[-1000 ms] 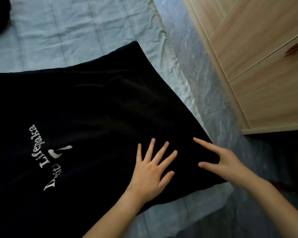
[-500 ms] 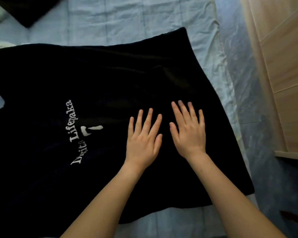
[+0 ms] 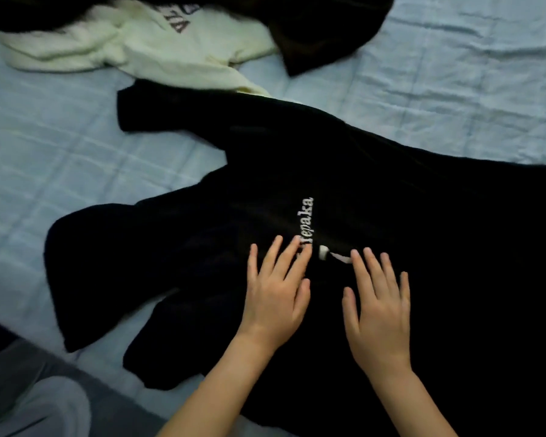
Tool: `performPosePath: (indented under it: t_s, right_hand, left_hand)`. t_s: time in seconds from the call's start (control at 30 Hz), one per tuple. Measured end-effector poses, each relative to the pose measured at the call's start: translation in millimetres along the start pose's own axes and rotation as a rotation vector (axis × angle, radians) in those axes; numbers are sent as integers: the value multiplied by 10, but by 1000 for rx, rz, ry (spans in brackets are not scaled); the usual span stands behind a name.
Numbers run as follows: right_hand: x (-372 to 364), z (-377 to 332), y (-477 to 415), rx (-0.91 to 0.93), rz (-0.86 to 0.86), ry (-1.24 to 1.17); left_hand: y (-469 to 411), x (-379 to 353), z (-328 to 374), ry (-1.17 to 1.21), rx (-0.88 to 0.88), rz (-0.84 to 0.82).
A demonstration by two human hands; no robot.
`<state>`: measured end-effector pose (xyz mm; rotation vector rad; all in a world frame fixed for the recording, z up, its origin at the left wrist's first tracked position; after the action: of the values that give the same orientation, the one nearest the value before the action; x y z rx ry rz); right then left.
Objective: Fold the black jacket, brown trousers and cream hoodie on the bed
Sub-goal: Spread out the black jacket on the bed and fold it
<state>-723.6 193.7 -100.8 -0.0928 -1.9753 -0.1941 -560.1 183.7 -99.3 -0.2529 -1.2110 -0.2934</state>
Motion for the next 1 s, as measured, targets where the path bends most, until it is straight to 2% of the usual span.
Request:
performPosePath:
  t_s: [0.13, 0.27, 0.33, 0.4, 0.5, 0.57, 0.6, 0.67, 0.77, 0.83, 1.0]
  right_hand:
    - [-383, -919, -16, 136, -30, -34]
    - [-626, -1526, -80, 134, -91, -50]
    - [-718, -1729, -115, 130, -147, -59]
    - [-804, -1961, -137, 168, -188, -70]
    - [-1005, -2449, -131, 326, -247, -50]
    - [-1166, -2801, -168, 437, -300, -32]
    - [-1251, -2952, -207, 479, -322, -13]
    - [-1418, -3175, -317, 519, -360, 52]
    - [-1630, -3324, -482, 464, -423, 146]
    - [-1658, -3403, -527, 459, -369, 148]
    - [-1291, -3668, -673, 368, -55, -239]
  left_hand:
    - [178, 254, -606, -116, 243, -44]
    - [392, 500, -1364, -25, 274, 28]
    - [570, 736, -1894, -63, 291, 89]
    - [802, 957, -2548, -99, 398, 130]
    - [1256, 1036, -3403, -80, 597, 50]
    - [1409, 969, -3625, -20, 533, -17]
    - [1429, 962, -3670, -1, 468, 7]
    - [1417, 1014, -3769, 34, 364, 132]
    - [1328, 1143, -3878, 128, 253, 287]
    - [1262, 1239, -3927, 177, 208, 327]
    - [858, 1861, -4008, 147, 39, 442]
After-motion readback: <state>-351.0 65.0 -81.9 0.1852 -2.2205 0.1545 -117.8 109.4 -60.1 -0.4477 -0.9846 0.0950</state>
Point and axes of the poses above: each hand's wrist, its own y-axis away from the middle knuckle, its own x-axis out of the back of the hand, z = x × y, the point moved 5 cm from there along -y, towards the middle knuckle, and after that the axes turned 13 degrees about -x, right-handed, at the moved point
